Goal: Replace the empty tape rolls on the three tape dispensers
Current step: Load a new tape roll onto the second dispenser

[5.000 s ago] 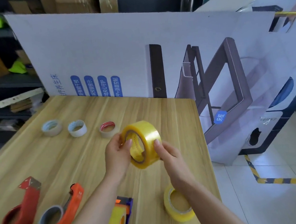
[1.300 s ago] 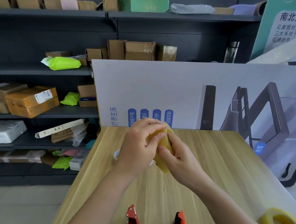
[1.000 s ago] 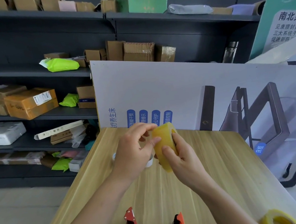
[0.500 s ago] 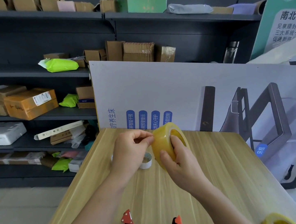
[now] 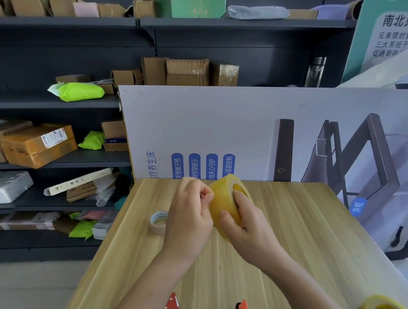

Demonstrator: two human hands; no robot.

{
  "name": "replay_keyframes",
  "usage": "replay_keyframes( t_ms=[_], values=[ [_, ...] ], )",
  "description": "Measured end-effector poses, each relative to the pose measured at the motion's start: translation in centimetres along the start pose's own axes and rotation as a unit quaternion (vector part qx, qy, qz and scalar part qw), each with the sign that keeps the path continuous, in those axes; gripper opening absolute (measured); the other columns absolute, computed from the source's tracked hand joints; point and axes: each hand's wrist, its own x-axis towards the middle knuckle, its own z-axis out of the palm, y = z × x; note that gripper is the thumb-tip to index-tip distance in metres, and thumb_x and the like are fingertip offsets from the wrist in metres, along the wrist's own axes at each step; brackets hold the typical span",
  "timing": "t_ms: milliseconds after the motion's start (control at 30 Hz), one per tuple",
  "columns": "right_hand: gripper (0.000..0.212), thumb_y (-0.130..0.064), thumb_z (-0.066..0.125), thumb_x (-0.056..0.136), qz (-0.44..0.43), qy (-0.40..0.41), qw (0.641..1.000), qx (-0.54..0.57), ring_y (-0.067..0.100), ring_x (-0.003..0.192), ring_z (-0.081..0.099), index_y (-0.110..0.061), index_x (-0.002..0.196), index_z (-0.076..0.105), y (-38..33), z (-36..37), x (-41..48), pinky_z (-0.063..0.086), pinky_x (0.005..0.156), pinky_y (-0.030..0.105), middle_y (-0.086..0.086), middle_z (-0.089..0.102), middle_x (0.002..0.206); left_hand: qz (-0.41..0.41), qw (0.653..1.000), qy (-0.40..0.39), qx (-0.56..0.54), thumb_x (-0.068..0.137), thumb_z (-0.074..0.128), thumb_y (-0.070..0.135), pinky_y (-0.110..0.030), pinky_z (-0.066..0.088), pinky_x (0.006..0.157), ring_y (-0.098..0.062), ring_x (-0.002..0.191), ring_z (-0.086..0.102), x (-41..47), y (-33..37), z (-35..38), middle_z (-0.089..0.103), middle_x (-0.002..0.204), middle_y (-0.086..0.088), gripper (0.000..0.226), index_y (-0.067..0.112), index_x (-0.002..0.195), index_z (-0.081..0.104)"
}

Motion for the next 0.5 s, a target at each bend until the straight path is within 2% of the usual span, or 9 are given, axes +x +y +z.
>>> replay_keyframes(
  t_ms=[67, 167, 333, 400, 500],
  values=[
    [0.022, -0.023, 0.051, 0.089, 0.000, 0.003, 1.000, -0.005, 0.005, 0.042, 0.036, -0.031, 0.074, 0.038, 0.0, -0.1, 0.0, 0.029, 0.043, 0.022, -0.016, 0.044, 0.050, 0.018, 1.000, 0.010, 0.002, 0.091, 0.053, 0.001, -0.008, 0.037, 0.066, -0.001, 0.075, 0.048, -0.2, 0.0, 0.0, 0.049, 0.078, 0.011, 0.019, 0.015, 0.078, 0.049],
    [0.025, -0.020, 0.052, 0.090, 0.005, 0.004, 1.000, -0.014, 0.005, 0.042, 0.036, -0.032, 0.074, 0.037, 0.1, -0.1, 0.1, 0.029, 0.043, 0.022, -0.014, 0.042, 0.051, 0.000, 1.000, 0.012, -0.017, 0.091, 0.055, 0.005, -0.008, 0.039, 0.063, 0.000, 0.073, 0.052, 0.0, -0.2, -0.2, 0.053, 0.073, 0.015, 0.017, 0.017, 0.080, 0.053],
    [0.026, -0.019, 0.053, 0.091, 0.014, 0.005, 0.999, -0.028, 0.006, 0.043, 0.036, -0.030, 0.074, 0.037, 0.2, 0.1, 0.1, 0.030, 0.045, 0.024, -0.011, 0.040, 0.052, -0.077, 0.988, -0.050, -0.126, 0.091, 0.061, 0.021, -0.010, 0.045, 0.064, 0.006, 0.070, 0.056, 0.6, -0.4, -0.8, 0.062, 0.077, 0.013, 0.005, 0.025, 0.093, 0.063],
    [0.022, -0.021, 0.052, 0.091, 0.015, -0.004, 0.999, -0.030, 0.006, 0.044, 0.036, -0.029, 0.075, 0.039, 0.2, 0.2, -0.1, 0.031, 0.045, 0.024, -0.012, 0.041, 0.052, -0.102, 0.985, -0.069, -0.120, 0.087, 0.066, 0.020, -0.011, 0.045, 0.061, 0.001, 0.066, 0.056, 0.9, -0.6, -1.1, 0.063, 0.074, 0.010, 0.004, 0.023, 0.086, 0.065],
    [0.015, -0.022, 0.052, 0.091, 0.016, -0.015, 0.999, -0.030, 0.005, 0.046, 0.038, -0.022, 0.078, 0.044, -0.2, 0.5, -0.3, 0.033, 0.045, 0.027, -0.009, 0.043, 0.056, -0.115, 0.986, -0.076, -0.096, 0.088, 0.065, 0.014, -0.010, 0.041, 0.058, 0.000, 0.060, 0.053, 1.1, -0.6, -1.4, 0.060, 0.068, 0.012, 0.015, 0.023, 0.075, 0.063]
  ],
)
